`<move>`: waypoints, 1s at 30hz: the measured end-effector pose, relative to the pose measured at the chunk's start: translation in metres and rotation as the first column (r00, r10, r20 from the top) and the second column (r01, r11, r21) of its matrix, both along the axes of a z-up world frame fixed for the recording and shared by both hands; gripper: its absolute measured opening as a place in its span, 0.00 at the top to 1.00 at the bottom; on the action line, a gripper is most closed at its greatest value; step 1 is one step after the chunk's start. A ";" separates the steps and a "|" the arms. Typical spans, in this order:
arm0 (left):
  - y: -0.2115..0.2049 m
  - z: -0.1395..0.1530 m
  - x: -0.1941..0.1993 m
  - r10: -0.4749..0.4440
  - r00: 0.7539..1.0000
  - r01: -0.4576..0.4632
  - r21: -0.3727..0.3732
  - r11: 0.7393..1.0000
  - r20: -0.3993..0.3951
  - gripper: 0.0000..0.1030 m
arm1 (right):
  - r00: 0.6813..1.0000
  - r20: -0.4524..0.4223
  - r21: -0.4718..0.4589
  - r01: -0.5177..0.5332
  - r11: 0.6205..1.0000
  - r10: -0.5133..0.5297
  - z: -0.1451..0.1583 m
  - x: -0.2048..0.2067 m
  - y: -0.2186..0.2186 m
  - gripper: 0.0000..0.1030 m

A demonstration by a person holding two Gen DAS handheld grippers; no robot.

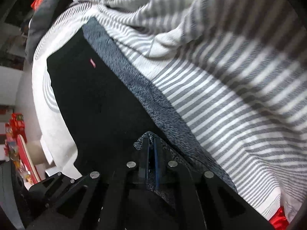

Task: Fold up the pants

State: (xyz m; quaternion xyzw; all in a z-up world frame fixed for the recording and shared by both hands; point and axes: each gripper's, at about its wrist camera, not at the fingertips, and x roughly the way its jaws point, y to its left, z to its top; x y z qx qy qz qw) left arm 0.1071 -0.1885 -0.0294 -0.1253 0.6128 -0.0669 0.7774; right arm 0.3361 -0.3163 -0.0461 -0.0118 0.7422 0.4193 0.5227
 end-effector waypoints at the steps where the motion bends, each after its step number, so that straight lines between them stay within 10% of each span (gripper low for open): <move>1: -0.001 -0.002 -0.001 -0.007 1.000 0.007 0.005 1.000 -0.001 0.53 | 1.000 0.004 -0.004 0.001 1.000 -0.001 -0.001 0.001 0.000 0.95; 10: 0.005 -0.026 -0.010 -0.049 0.999 0.049 0.036 0.998 -0.021 0.47 | 0.980 -0.089 -0.051 0.175 0.983 -0.179 -0.050 -0.002 -0.020 0.94; 15: 0.012 0.001 -0.006 -0.081 0.997 0.081 0.092 0.992 -0.011 0.47 | 0.940 -0.040 -0.073 0.335 0.940 -0.338 -0.023 0.010 -0.084 0.28; 30: -0.064 -0.012 0.072 -0.327 0.945 0.318 0.202 0.926 0.009 0.46 | 0.802 0.053 -0.423 0.558 0.714 -0.595 -0.038 -0.056 -0.229 0.28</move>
